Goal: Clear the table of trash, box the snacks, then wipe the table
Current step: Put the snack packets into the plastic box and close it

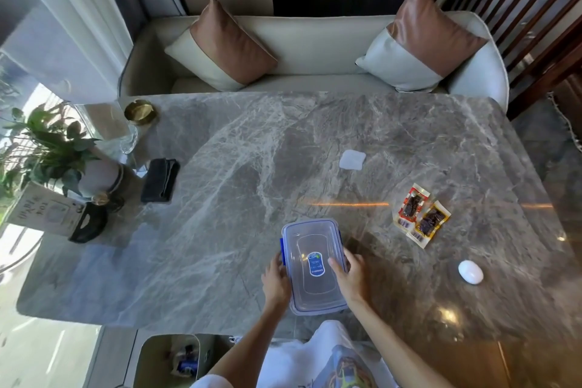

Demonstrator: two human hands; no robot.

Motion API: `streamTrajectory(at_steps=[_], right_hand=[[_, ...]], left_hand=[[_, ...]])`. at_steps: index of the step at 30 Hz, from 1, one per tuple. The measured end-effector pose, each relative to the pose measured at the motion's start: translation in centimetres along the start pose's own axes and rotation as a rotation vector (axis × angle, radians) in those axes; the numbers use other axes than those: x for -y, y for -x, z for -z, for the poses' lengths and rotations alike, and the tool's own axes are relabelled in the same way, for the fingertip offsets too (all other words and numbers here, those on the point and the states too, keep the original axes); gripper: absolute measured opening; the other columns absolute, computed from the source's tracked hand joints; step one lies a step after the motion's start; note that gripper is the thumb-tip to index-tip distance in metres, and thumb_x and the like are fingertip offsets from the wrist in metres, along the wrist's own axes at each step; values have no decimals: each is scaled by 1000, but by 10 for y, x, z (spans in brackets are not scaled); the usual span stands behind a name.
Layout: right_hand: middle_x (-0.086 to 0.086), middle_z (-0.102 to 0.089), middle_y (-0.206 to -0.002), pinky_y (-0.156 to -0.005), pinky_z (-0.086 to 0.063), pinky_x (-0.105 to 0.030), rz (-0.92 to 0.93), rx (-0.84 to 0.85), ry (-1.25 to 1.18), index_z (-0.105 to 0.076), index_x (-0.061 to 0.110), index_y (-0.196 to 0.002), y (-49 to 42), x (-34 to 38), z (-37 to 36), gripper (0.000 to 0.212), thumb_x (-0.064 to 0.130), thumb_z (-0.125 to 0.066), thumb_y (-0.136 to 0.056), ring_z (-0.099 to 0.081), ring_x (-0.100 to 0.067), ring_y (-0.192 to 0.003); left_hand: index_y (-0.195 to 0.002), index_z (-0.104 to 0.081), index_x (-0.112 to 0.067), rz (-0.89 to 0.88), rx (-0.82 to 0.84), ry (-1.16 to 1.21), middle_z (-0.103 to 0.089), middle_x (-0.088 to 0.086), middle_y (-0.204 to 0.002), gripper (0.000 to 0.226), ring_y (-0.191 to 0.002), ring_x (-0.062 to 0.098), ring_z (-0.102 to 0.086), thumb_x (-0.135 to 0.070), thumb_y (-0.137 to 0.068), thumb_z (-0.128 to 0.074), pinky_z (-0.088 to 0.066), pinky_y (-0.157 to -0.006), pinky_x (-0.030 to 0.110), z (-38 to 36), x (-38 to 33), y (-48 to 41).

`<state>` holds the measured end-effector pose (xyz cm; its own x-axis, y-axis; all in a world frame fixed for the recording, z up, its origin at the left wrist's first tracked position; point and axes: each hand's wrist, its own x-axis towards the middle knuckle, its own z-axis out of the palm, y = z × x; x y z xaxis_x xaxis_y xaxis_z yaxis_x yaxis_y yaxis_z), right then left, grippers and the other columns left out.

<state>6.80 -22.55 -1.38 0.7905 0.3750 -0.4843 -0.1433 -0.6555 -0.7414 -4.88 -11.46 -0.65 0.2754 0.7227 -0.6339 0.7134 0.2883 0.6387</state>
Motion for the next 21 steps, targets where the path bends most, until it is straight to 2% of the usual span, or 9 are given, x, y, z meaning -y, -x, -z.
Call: streamTrajectory(at_steps=[4,7,10,12,13,14,16,18,21], right_hand=[[-21,-54,-126,-100,-39,-28,23,-10,-14,-55,0,-133,-2,9,-2,52,18,-70,-87,-55,-31,-121],[-21,-58,-127,-104,-41,-32,86,-40,9,-61,1,-128,-5,15,3,47,16,-72,-85,-57,-30,-120],[-21,-59,-129,-103,-43,-30,66,-55,-45,-62,-2,-126,-9,23,8,43,10,-71,-85,-58,-30,-120],[-21,-61,-130,-95,-45,-16,35,-40,-140,-59,-6,-127,-10,27,11,42,5,-67,-87,-58,-25,-119],[-20,-61,-130,-89,-44,-10,29,-29,-183,-58,-6,-128,-10,27,14,41,4,-66,-88,-58,-21,-117],[-18,-62,-130,-88,-43,-9,25,-18,-219,-58,-5,-128,-10,27,18,40,5,-64,-89,-58,-20,-118],[-16,-62,-131,-95,-42,-19,13,-7,-273,-58,-2,-130,-12,22,30,40,10,-63,-91,-57,-23,-123],[-13,-61,-133,-100,-40,-24,1,-36,-276,-58,0,-131,-15,14,46,41,14,-62,-92,-54,-24,-126],[-15,-60,-134,-98,-39,-27,-53,-173,-270,-57,1,-132,-22,-9,77,43,18,-62,-93,-54,-26,-127]], left_hand=[[-126,-60,-20,-72,26,37,-71,7,-109,58,-108,34,-63,-23,-73,-37,-46,-99,51,6,-4,7],[-117,-64,-23,-112,35,70,-73,3,-100,57,-100,31,-66,-20,-68,-34,-49,-96,53,7,-4,8],[-121,-61,-17,-152,64,-44,-68,9,-117,54,-113,33,-59,-9,-71,-40,-41,-105,47,7,-9,5],[-132,-52,-12,-193,66,-180,-60,8,-130,58,-125,31,-51,5,-77,-44,-30,-108,37,5,-13,1],[-136,-48,-11,-193,67,-205,-57,9,-133,60,-128,31,-48,7,-78,-46,-28,-108,37,5,-17,-1],[-140,-43,-10,-183,66,-209,-54,9,-137,63,-130,32,-46,6,-79,-48,-27,-109,38,7,-21,-2],[-147,-30,-8,-163,65,-249,-44,11,-147,73,-136,34,-39,1,-78,-52,-26,-113,40,11,-33,-7],[-151,-20,-5,-225,56,-372,-30,12,-156,80,-141,33,-30,-1,-78,-51,-22,-116,39,14,-48,-17],[-154,-17,-14,-348,77,-556,-19,5,-161,75,-147,29,-17,-3,-85,-46,-21,-120,43,15,-75,-37]])
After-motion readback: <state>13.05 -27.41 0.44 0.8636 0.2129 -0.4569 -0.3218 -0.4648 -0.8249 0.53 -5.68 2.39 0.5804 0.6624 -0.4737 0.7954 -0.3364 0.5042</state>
